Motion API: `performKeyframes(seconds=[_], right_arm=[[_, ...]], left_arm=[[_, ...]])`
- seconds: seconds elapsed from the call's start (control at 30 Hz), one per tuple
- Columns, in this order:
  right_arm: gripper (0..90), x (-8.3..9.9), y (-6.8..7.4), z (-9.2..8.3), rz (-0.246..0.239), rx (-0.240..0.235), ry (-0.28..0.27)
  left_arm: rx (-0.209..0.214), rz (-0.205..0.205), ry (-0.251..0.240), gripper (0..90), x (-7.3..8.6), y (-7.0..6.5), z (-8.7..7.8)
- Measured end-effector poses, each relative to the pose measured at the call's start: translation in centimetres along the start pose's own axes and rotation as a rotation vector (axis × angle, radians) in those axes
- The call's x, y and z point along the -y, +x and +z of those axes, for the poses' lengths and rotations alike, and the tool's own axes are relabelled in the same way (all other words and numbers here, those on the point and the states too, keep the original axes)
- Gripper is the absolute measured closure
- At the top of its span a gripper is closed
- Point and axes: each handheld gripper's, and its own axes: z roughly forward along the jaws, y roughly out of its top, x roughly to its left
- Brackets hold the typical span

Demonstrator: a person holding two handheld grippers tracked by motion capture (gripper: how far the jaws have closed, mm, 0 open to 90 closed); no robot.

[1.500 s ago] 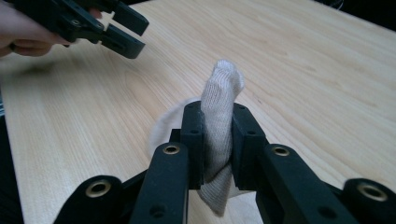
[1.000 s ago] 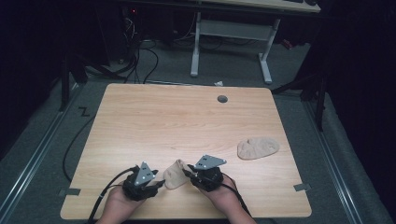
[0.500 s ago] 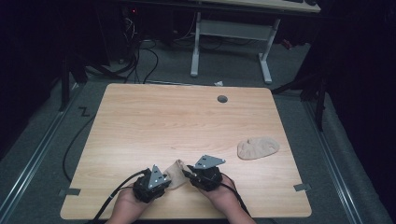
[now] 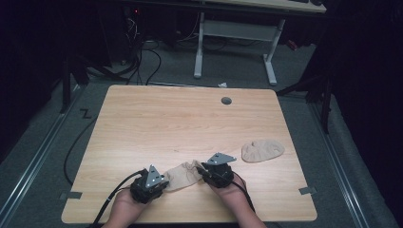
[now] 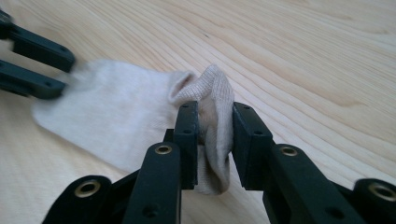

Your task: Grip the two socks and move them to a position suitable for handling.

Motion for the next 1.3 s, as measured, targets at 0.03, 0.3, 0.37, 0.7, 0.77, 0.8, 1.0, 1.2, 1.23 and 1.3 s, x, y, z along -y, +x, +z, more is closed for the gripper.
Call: performKeyframes(seconds=[0.03, 0.3, 0.37, 0.7, 0.77, 0.8, 1.0, 1.2, 1.23, 1.3], right_arm=[[72.8, 0.0, -0.1, 0.1, -0.004, 0.010, 0.006], [69.8, 0.5, -1.1, 0.6, -0.005, 0.078, 0.052], [76.4, 0.3, -0.9, 0.2, -0.014, 0.057, 0.009], [86.4, 0.4, -0.5, 1.4, -0.045, 0.041, 0.071], [86.3, 1.0, 0.1, 0.6, -0.061, 0.029, 0.083], [86.3, 1.0, 0.1, 0.6, -0.061, 0.029, 0.083], [84.8, 2.0, 1.3, -0.8, -0.092, 0.005, 0.097], [73.9, 1.7, -0.8, -2.2, -0.039, 0.076, 0.009], [71.9, 1.9, -2.7, -2.7, 0.003, 0.142, 0.000], [70.8, 2.0, -3.4, -2.8, 0.017, 0.174, 0.006]], left_arm=[[-0.007, -0.002, -0.005, 69.4, 0.0, 0.1, 0.0], [-0.027, -0.012, -0.005, 68.0, 0.3, 0.8, -0.1], [-0.030, -0.013, -0.006, 67.7, 0.4, 0.9, -0.1], [-0.025, -0.014, -0.001, 66.9, 0.4, 1.1, -0.2], [-0.023, -0.019, 0.001, 66.5, 0.5, 1.2, -0.2], [-0.020, -0.022, 0.001, 66.5, 0.5, 1.2, -0.3], [0.001, -0.016, 0.002, 65.9, 0.5, 1.2, -0.3], [0.001, -0.028, -0.037, 60.8, 0.3, 1.2, -0.8], [-0.011, -0.031, -0.057, 59.5, 0.2, 1.3, -1.1], [-0.017, -0.032, -0.063, 58.6, 0.2, 1.4, -1.2]])
